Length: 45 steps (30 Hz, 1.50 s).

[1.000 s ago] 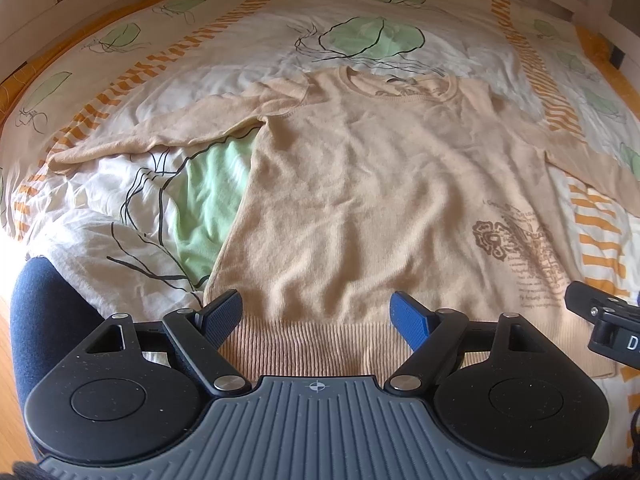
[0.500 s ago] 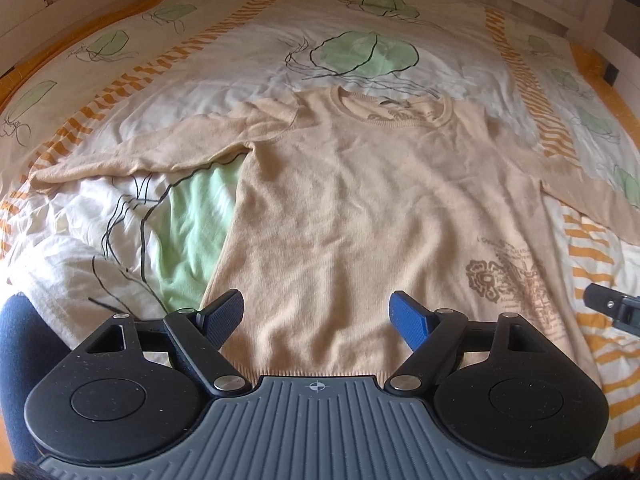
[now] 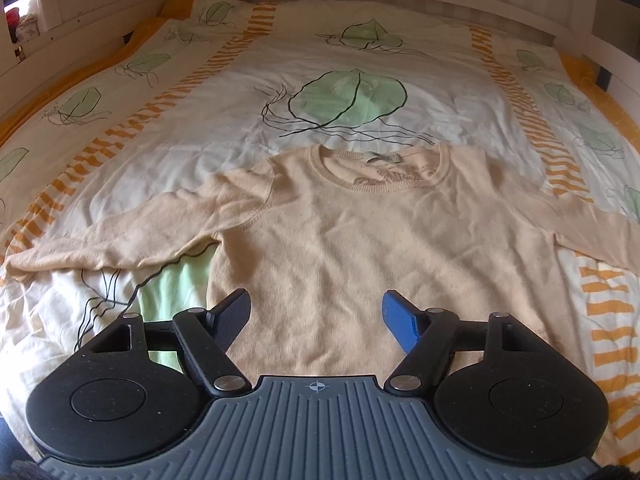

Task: Fold small clothes
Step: 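Grasp the cuff of one beige sweater sleeve with the right gripper, then carry the sleeve across the sweater body and open the right gripper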

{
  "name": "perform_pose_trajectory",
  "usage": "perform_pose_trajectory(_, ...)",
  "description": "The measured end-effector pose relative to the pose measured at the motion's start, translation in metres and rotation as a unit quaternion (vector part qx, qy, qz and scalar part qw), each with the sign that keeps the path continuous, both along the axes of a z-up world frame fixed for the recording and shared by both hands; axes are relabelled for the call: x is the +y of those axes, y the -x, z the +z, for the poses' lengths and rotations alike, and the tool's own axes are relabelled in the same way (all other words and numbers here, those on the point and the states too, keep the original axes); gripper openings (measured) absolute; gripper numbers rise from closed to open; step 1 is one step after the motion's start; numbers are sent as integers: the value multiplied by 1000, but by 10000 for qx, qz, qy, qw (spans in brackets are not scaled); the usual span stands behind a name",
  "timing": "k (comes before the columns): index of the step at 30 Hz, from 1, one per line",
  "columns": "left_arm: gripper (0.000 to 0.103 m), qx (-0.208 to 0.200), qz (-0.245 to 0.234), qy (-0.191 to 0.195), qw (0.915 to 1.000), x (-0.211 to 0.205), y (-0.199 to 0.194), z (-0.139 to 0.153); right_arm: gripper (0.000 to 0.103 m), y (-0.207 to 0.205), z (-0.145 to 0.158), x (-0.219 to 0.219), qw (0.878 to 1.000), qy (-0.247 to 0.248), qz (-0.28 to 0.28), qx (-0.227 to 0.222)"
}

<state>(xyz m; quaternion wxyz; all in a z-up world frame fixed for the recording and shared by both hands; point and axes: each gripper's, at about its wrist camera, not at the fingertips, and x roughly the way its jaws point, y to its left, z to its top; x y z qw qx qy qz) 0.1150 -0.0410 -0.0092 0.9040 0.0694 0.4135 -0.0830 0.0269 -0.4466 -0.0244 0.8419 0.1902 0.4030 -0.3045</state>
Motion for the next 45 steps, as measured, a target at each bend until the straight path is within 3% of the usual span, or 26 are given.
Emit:
perform_pose_trajectory(7,72,94,-53,61,9999,-6,-28,-18,70,14,-43,-99,9891,-433,-1368,333)
perform_pose_trajectory(13,72,166,-39,-22,9999,1,-51,-34,62,23,-68,-138,9751,-1022,-1961,-151)
perform_pose_trajectory(15,72,194,-47,-43,9998,5,-59,-39,53,21,-70,-141,9742,-1035,-1986,-287)
perform_pose_trajectory(16,72,196,-57,-62,9998,7,-63,-41,41,19,-71,-142,9752,-1049,-1912,-375)
perform_pose_trajectory(17,72,198,-59,-73,9998,10,-67,-43,19,16,-71,-143,9766,-1090,-1789,-493)
perform_pose_trajectory(18,72,202,-67,-79,9997,13,-72,-45,14,14,-70,-142,9771,-1133,-1712,-564)
perform_pose_trajectory(25,72,166,-212,-114,9996,32,-102,-53,14,-25,-18,-96,9925,-477,-952,-609)
perform_pose_trajectory(31,72,188,-349,-192,9990,49,-118,-73,14,-83,41,-35,9952,-217,20,-952)
perform_pose_trajectory(36,73,616,-296,53,9976,62,-128,-95,14,-137,73,25,9890,-200,872,-1174)
perform_pose_trajectory(40,72,623,-274,119,9976,61,-132,-86,14,-174,85,77,9795,-301,1493,-1318)
perform_pose_trajectory(45,72,605,-161,481,9969,71,-136,-76,14,-211,83,144,9618,-618,2230,-1461)
